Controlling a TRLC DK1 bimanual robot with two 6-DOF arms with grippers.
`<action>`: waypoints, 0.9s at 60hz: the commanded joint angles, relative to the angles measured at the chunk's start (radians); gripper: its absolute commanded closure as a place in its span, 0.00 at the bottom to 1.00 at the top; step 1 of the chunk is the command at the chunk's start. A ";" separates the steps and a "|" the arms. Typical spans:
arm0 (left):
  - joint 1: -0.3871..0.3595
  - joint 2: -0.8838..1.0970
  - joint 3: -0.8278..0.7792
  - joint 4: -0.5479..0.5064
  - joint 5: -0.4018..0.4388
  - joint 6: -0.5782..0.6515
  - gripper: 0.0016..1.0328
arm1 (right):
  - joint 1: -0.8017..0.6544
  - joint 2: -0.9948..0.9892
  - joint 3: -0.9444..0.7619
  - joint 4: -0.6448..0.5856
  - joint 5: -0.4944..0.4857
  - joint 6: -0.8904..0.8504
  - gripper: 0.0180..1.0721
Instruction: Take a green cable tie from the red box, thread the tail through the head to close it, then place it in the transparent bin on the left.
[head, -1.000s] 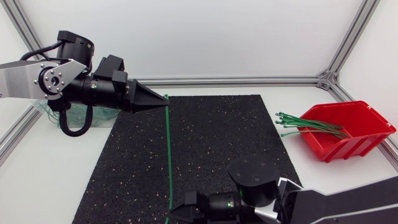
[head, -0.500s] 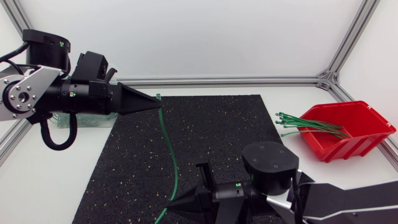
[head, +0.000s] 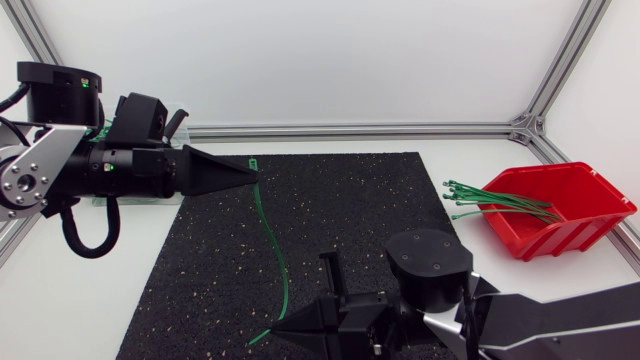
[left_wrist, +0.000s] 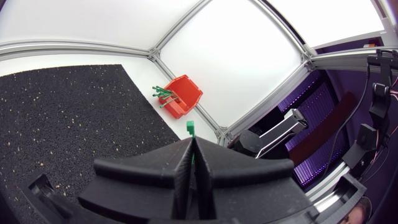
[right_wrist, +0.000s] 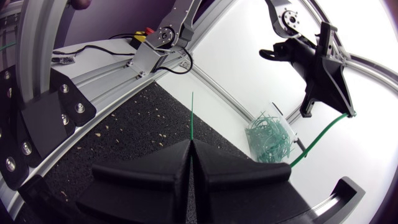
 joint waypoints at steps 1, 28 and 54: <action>-0.005 -0.015 -0.038 0.012 0.003 -0.017 0.96 | 0.005 0.007 0.037 -0.053 0.019 0.091 0.95; -0.007 -0.138 -0.140 0.169 0.001 -0.124 0.96 | 0.064 -0.239 0.334 -0.826 -0.143 0.404 0.95; -0.051 -0.210 -0.237 0.368 -0.029 -0.257 0.96 | -0.132 -0.268 0.466 -0.840 -0.435 1.090 0.95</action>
